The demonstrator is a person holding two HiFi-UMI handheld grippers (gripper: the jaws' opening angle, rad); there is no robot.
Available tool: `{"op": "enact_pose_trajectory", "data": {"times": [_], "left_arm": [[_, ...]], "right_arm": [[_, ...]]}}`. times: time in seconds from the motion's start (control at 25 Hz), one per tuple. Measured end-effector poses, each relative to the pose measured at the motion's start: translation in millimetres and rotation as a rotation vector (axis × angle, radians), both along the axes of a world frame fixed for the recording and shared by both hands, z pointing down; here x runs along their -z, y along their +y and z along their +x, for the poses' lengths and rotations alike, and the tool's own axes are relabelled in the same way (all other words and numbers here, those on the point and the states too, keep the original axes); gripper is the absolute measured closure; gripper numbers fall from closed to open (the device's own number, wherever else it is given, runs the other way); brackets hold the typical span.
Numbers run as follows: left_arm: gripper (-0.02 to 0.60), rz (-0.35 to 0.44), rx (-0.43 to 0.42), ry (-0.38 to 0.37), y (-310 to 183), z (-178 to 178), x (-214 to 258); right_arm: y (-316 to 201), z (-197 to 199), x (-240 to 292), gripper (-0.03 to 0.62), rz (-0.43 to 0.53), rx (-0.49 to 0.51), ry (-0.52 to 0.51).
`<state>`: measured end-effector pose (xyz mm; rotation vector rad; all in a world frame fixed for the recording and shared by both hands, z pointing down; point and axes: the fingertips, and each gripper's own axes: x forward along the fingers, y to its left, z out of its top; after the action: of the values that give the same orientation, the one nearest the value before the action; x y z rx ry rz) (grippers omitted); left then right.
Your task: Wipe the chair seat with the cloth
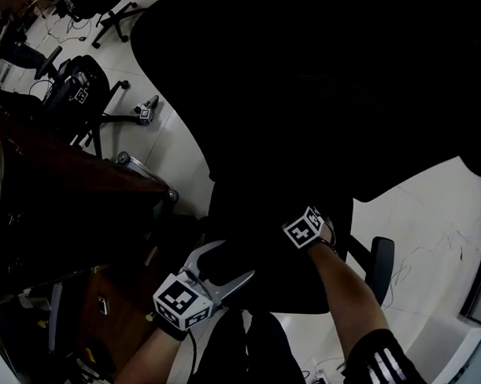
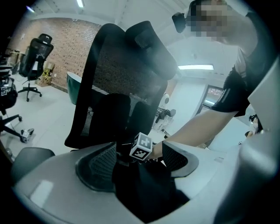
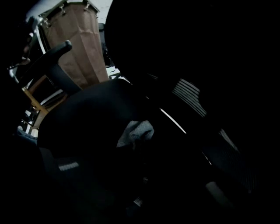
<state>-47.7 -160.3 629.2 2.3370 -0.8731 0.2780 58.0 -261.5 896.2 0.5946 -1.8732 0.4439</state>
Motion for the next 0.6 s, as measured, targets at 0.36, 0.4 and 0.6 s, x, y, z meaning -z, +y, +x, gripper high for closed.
{"op": "enact_pose_trajectory", "data": {"times": [0.36,0.4,0.6], "left_arm": [[0.228,0.006,-0.070,0.022,4,39,6],[0.229,0.006,-0.073,0.023,5,41,6],[0.229,0.011,-0.057,0.010,7,28,5]], "right_arm": [[-4,151,18,0.545,0.018,-0.259,0.128],[-3,159,19,0.545,0.018,-0.271,0.141],[-7,137,31,0.545,0.038,-0.328,0.055]]}}
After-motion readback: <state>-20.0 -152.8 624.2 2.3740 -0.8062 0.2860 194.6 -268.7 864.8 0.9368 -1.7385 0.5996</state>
